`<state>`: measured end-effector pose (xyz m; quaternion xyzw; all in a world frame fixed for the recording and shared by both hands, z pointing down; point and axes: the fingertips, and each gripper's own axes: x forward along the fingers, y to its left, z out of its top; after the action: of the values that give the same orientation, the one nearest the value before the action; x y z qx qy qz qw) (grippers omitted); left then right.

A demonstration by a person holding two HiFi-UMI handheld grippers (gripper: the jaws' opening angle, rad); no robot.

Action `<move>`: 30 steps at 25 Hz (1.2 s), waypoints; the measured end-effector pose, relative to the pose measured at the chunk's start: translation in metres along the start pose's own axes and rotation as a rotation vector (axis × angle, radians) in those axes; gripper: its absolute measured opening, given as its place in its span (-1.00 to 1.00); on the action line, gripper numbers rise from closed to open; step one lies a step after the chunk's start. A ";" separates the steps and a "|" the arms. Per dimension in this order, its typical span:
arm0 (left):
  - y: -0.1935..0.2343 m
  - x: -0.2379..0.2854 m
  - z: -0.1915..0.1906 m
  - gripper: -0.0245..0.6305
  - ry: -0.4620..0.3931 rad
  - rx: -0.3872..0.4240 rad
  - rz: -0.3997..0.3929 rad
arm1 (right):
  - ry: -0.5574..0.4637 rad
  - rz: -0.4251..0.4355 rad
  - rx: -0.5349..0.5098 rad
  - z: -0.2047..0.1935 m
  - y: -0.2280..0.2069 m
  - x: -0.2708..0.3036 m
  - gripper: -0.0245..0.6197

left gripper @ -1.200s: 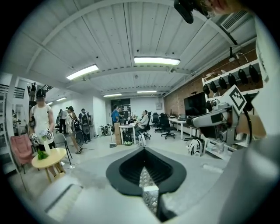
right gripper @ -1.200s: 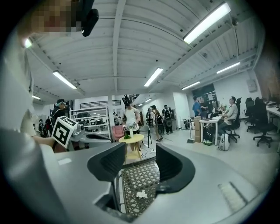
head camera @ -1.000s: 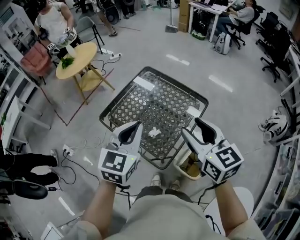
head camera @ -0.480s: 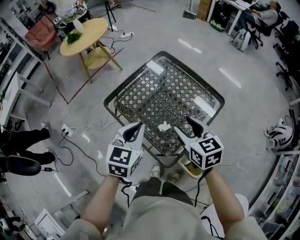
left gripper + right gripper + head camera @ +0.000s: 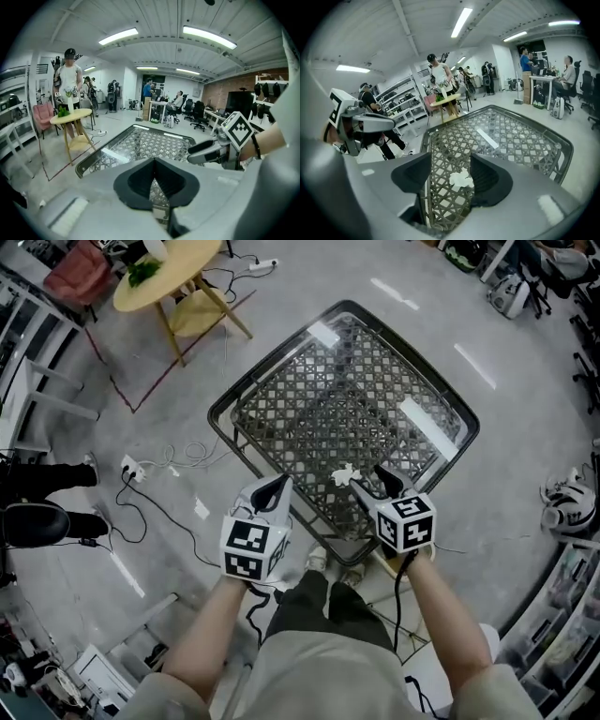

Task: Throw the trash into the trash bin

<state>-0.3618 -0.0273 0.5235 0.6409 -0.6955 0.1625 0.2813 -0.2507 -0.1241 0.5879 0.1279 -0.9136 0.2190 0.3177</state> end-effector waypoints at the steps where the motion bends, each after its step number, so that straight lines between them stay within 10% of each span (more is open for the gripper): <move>1: 0.003 0.004 -0.005 -0.92 0.009 -0.017 -0.002 | 0.027 0.001 0.014 -0.009 -0.003 0.008 -0.10; 17: 0.006 0.026 -0.069 -0.92 0.138 -0.065 -0.036 | 0.262 -0.070 0.083 -0.102 -0.029 0.098 -0.22; 22: 0.002 0.025 -0.070 -0.92 0.145 -0.042 -0.039 | 0.251 -0.089 0.071 -0.097 -0.038 0.086 -0.64; 30: -0.011 0.014 -0.023 -0.92 0.052 0.047 -0.044 | 0.090 -0.069 0.100 -0.031 -0.023 0.008 -0.71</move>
<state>-0.3473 -0.0266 0.5487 0.6580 -0.6696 0.1891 0.2879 -0.2326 -0.1299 0.6220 0.1653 -0.8814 0.2588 0.3589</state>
